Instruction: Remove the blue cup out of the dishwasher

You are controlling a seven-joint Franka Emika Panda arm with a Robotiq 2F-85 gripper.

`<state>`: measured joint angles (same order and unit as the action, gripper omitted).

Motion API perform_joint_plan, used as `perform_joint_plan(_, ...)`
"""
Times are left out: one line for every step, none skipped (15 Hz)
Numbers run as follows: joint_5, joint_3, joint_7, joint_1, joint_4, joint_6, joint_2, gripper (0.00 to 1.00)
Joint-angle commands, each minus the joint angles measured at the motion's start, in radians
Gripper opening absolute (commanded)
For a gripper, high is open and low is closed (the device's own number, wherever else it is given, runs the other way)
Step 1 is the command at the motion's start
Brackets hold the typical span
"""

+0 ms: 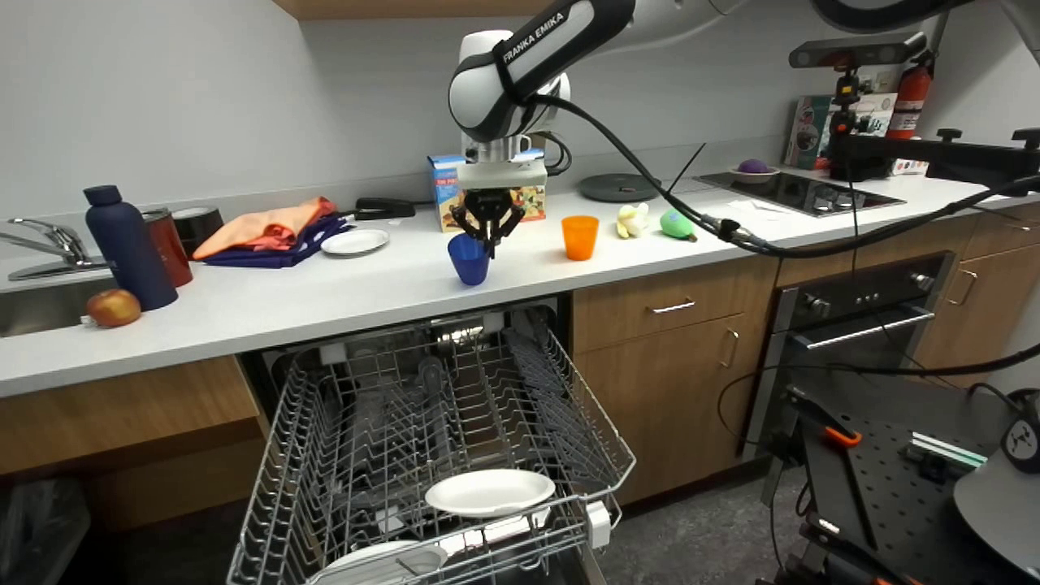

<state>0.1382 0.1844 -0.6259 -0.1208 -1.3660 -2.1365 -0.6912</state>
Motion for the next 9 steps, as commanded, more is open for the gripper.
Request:
perform_joint_plan(-0.024, 0.012, -0.001, -0.016, 0.131, 0.146, -0.063, 0.02)
perform_joint_plan(-0.038, 0.021, -0.007, -0.015, 0.153, 0.176, -0.075, 0.02)
perform_joint_plan(-0.047, 0.027, -0.013, -0.015, 0.173, 0.201, -0.086, 0.02)
perform_joint_plan(-0.053, 0.029, -0.007, -0.019, 0.193, 0.219, -0.096, 0.02)
perform_joint_plan(-0.051, 0.025, 0.006, -0.028, 0.214, 0.238, -0.109, 0.02)
perform_joint_plan(-0.056, 0.028, 0.005, -0.030, 0.233, 0.249, -0.123, 0.02)
perform_joint_plan(-0.058, 0.028, 0.010, -0.035, 0.252, 0.263, -0.136, 0.02)
perform_joint_plan(-0.059, 0.028, 0.012, -0.041, 0.267, 0.270, -0.149, 0.02)
perform_joint_plan(-0.061, 0.029, 0.013, -0.045, 0.284, 0.281, -0.161, 0.02)
